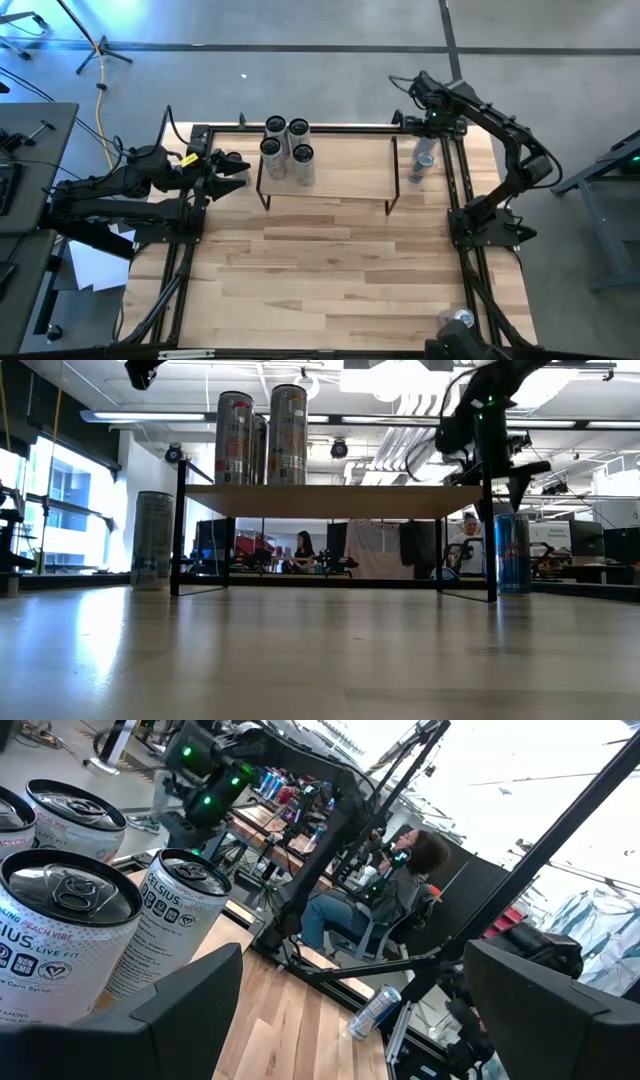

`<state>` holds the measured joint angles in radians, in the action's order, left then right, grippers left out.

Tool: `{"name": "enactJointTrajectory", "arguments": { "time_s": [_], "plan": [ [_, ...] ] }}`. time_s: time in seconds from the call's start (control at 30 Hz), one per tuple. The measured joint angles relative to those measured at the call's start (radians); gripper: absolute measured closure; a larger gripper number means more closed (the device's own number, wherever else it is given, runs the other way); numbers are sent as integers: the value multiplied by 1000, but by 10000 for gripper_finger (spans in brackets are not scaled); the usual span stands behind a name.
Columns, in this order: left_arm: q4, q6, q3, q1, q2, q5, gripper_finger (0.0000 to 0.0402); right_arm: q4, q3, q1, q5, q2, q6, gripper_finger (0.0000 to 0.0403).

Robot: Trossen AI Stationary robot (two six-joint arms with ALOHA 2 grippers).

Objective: Place canned beverage on shelf
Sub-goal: Put the right white blue soda can on the shelf

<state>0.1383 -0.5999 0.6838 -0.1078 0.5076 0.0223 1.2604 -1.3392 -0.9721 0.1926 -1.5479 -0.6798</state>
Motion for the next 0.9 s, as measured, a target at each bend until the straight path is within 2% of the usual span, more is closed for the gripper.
{"name": "enactJointTrajectory", "arguments": {
  "time_s": [0.17,0.4,0.57,0.77,0.9],
  "plan": [
    [0,-1,0,0,0,0,51,11,-108,7,37,38,36,157],
    [0,0,0,0,0,0,51,129,-376,18,69,48,132,157],
    [0,0,0,0,0,-1,51,145,-536,59,87,50,182,157],
    [0,1,0,0,0,-2,51,149,-612,115,86,50,189,157],
    [0,1,0,0,0,-4,51,124,-612,166,20,49,275,157]
  ]
}}
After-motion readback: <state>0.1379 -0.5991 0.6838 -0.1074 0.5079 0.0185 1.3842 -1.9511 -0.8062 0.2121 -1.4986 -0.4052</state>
